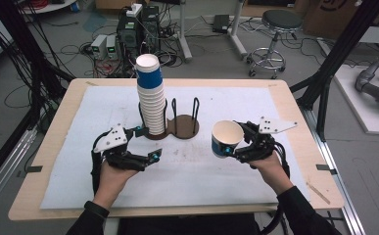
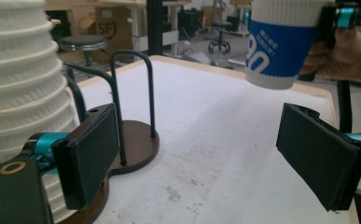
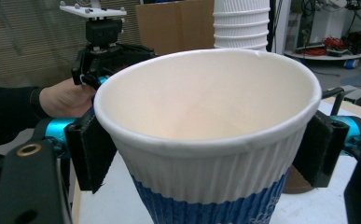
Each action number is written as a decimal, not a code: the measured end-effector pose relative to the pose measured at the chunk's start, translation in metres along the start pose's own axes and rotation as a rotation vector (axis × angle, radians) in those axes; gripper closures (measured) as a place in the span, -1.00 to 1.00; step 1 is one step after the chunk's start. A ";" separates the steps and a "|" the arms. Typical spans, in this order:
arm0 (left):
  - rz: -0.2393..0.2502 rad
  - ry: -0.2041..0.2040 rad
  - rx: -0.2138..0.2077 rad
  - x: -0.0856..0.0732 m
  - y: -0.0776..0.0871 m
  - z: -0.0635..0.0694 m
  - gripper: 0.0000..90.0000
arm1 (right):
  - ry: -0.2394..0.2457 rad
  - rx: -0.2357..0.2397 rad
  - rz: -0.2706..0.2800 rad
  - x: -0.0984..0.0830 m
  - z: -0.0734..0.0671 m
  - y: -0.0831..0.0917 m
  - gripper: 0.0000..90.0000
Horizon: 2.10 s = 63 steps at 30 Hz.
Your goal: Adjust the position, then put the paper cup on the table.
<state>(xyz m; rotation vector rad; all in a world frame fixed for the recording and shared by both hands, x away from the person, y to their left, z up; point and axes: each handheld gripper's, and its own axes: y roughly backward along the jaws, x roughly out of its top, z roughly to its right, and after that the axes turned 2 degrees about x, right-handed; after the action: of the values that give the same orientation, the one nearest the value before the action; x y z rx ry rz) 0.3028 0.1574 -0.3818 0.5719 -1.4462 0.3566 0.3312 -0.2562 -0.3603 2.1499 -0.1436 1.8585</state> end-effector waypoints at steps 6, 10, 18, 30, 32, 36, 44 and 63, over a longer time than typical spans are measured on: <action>0.016 -0.019 -0.014 0.002 -0.001 0.005 -0.70 | 0.007 -0.006 0.007 0.000 0.001 0.002 -0.56; 0.013 -0.017 -0.022 0.002 -0.003 0.006 -0.70 | 0.005 -0.006 0.006 0.000 0.000 0.002 -0.56; 0.000 -0.013 -0.025 -0.001 -0.005 0.007 -0.70 | 0.005 -0.009 0.000 0.000 0.000 0.002 -0.56; -0.011 -0.013 -0.018 -0.004 -0.006 0.006 -0.70 | 0.008 -0.016 0.004 0.000 0.001 0.003 -0.56; -0.012 -0.010 -0.013 -0.005 -0.006 0.006 -0.70 | 0.012 -0.017 0.005 0.000 0.001 0.003 -0.56; -0.015 -0.006 -0.013 -0.006 -0.007 0.005 -0.70 | 0.018 -0.022 0.007 0.001 0.001 0.004 -0.56; -0.018 -0.005 -0.002 -0.006 -0.007 0.007 -0.70 | 0.021 -0.032 0.008 0.003 -0.001 0.010 -0.56; -0.036 0.010 0.014 -0.010 -0.008 0.002 -0.70 | 0.020 -0.104 0.008 0.005 0.004 0.017 -0.56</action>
<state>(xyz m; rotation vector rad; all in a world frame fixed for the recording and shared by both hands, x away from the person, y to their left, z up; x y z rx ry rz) 0.3042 0.1509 -0.3929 0.6060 -1.4226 0.3409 0.3312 -0.2734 -0.3535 2.0628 -0.2393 1.8344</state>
